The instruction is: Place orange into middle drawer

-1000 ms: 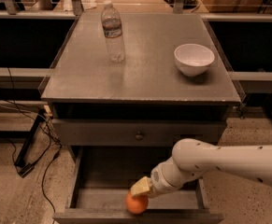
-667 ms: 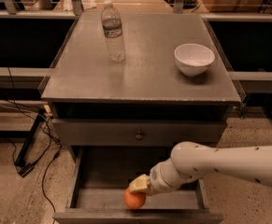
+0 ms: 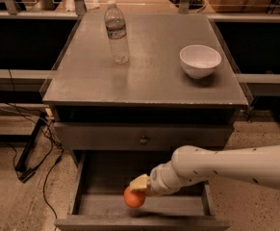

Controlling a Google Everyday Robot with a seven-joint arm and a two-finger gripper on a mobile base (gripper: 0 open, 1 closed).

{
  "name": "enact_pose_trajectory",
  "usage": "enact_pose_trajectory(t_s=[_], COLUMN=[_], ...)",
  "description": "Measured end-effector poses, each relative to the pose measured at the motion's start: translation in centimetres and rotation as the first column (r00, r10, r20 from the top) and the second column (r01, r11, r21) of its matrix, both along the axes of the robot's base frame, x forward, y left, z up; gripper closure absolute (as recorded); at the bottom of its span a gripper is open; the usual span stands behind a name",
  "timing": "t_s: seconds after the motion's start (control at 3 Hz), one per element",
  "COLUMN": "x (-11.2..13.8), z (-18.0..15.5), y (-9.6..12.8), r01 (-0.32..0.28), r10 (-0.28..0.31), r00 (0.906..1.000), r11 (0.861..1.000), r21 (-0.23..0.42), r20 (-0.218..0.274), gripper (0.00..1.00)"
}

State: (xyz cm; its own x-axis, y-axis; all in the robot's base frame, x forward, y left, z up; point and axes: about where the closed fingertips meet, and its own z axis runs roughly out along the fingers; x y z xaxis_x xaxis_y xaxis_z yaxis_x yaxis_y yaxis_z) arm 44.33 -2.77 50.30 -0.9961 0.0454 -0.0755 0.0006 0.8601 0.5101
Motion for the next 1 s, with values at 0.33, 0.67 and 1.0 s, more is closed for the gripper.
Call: enact_pose_trajectory(t_s=[0.33,0.67,1.0], x=[0.8,1.1,1.4], z=[-1.2,-3.3,-5.5], y=[0.8,1.2,1.2], r01=[0.022,0.046,0.070], r10=[-0.022,-0.044,-0.067], r00=[0.9997,0.9983,0.9954], r11=[1.000,0.998,0.996], r21=[0.021,0.039,0.045], r20=[-0.011,-0.038,-0.069], gripper=[1.00,1.00,1.00])
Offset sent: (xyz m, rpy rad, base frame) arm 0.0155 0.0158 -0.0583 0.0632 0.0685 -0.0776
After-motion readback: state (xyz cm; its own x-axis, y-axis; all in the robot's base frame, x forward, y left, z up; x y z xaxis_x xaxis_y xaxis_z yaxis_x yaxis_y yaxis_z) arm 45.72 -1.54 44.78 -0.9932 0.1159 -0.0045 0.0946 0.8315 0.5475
